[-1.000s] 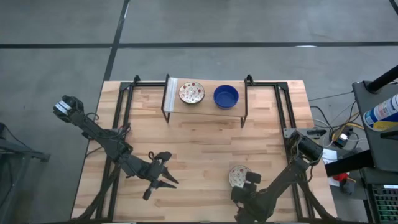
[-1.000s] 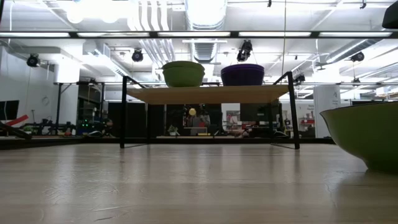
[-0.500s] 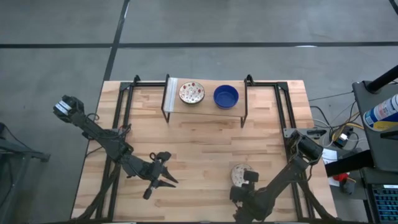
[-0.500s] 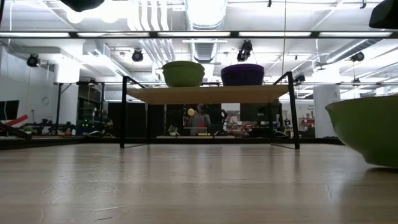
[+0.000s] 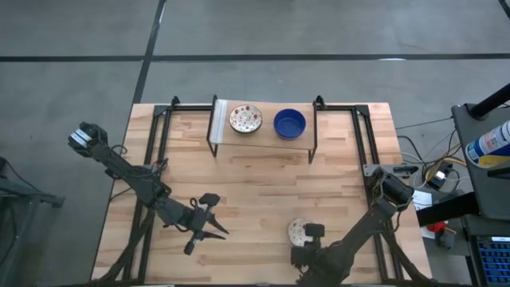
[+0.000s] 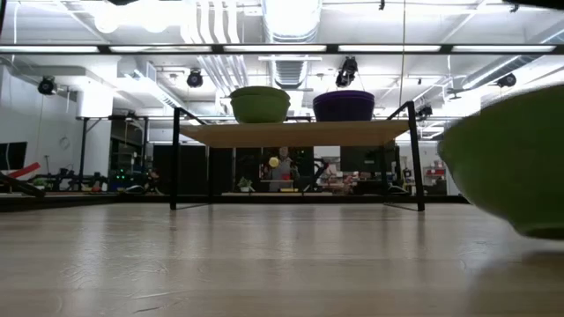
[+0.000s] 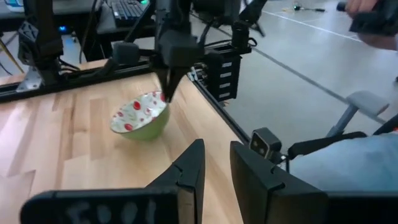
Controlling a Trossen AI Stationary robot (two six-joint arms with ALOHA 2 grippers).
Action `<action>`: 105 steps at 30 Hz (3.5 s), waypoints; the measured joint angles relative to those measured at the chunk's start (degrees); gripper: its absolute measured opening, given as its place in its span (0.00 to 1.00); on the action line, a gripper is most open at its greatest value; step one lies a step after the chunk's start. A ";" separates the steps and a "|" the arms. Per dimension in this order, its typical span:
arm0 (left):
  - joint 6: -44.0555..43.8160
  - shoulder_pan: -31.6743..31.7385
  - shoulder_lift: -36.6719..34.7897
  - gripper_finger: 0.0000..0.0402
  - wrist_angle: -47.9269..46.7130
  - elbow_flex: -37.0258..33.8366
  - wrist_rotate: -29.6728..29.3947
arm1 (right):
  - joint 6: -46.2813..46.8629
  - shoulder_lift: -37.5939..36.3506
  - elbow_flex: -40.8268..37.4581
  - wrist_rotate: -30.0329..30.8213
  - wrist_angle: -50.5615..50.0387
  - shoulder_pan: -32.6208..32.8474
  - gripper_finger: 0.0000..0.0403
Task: Pick & Place Mini bowls
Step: Stack the red patterned bowl on the red patterned bowl on the shelf
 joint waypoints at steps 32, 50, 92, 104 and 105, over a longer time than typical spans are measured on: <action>12.12 6.33 -0.04 0.18 -15.17 7.37 1.94 | -35.97 0.09 18.85 1.91 7.22 -9.55 0.02; 12.01 5.91 11.82 0.18 -20.31 16.03 2.23 | -37.43 0.07 18.49 1.14 8.59 -10.13 0.02; 14.60 6.04 11.23 0.18 -22.53 19.10 6.63 | -39.93 -0.04 18.17 -0.05 10.35 -11.29 0.02; 14.38 6.81 11.23 0.18 -22.69 19.10 6.69 | -41.06 -0.03 18.28 -0.01 11.28 -11.52 0.02; 14.35 6.81 11.23 0.18 -22.69 19.10 6.69 | -41.07 -0.02 18.34 -0.02 11.28 -11.62 0.02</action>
